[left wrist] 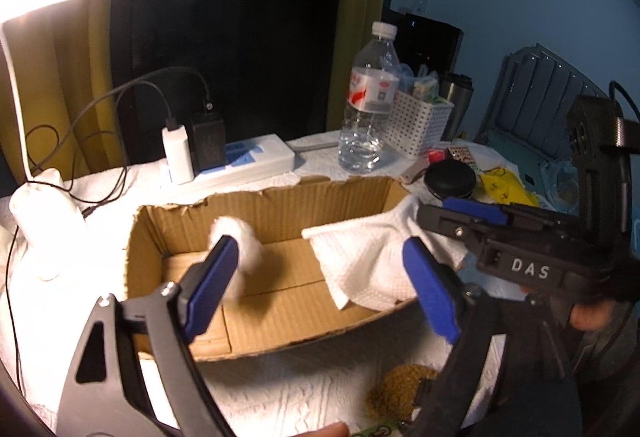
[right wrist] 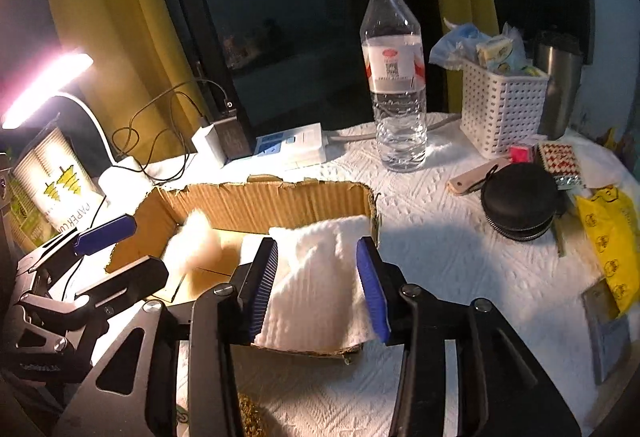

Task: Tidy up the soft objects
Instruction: 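Carry the towel with the right tool while the left tool drops the bubble wrap into the box, then grasp another white waffle towel with the right tool while the left tool grasps the cartoon tissue pack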

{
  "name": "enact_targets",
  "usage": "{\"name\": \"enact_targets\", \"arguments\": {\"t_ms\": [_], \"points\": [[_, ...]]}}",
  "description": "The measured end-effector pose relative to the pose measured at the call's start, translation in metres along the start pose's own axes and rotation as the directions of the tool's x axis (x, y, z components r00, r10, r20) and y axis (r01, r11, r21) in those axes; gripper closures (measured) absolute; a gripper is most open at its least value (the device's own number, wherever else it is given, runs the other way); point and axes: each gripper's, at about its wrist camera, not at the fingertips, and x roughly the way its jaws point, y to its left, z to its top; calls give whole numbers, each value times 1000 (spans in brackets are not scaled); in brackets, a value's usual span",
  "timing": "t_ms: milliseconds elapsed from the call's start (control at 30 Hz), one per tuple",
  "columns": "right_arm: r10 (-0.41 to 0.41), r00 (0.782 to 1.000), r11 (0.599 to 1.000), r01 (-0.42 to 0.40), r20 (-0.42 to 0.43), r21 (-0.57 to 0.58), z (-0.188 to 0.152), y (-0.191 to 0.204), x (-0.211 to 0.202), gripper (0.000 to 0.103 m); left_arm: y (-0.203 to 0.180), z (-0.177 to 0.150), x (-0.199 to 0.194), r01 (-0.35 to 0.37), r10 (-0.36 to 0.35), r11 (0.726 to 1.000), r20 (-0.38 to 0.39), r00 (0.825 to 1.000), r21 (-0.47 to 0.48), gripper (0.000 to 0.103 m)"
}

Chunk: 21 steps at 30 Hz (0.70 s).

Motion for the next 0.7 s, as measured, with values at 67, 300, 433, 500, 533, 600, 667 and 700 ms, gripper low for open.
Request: {"name": "enact_targets", "arguments": {"t_ms": [67, 300, 433, 500, 533, 600, 667, 700], "points": [[-7, 1000, 1000, 7, 7, -3, 0, 2, -7, 59, 0, 1, -7, -5, 4, 1000, 15, 1000, 3, 18], [-14, 999, 1000, 14, 33, -9, -5, 9, -32, 59, -3, -2, -35, -21, 20, 1000, 52, 998, 10, 17], [-18, 998, 1000, 19, 58, -13, -11, 14, -51, 58, -7, -7, -50, -18, 17, 1000, 69, 997, 18, 17], [-20, 998, 1000, 21, 67, -12, -15, 16, -59, 58, -10, -9, -58, -16, 14, 1000, 77, 997, 24, 17], [-19, 997, 1000, 21, 73, -14, -17, 18, -64, 58, -12, -11, -62, -16, 14, 1000, 82, 997, 26, 17], [-21, 997, 1000, 22, 81, -17, -21, 21, -71, 58, -15, -15, -69, -15, 12, 999, 85, 996, 29, 17], [-19, 996, 1000, 21, 89, -17, -25, 24, -78, 58, -17, -19, -76, -15, 13, 999, 89, 996, 32, 17], [-18, 995, 1000, 20, 94, -17, -28, 25, -83, 58, -18, -20, -79, -17, 14, 999, 91, 996, 34, 17]]}}
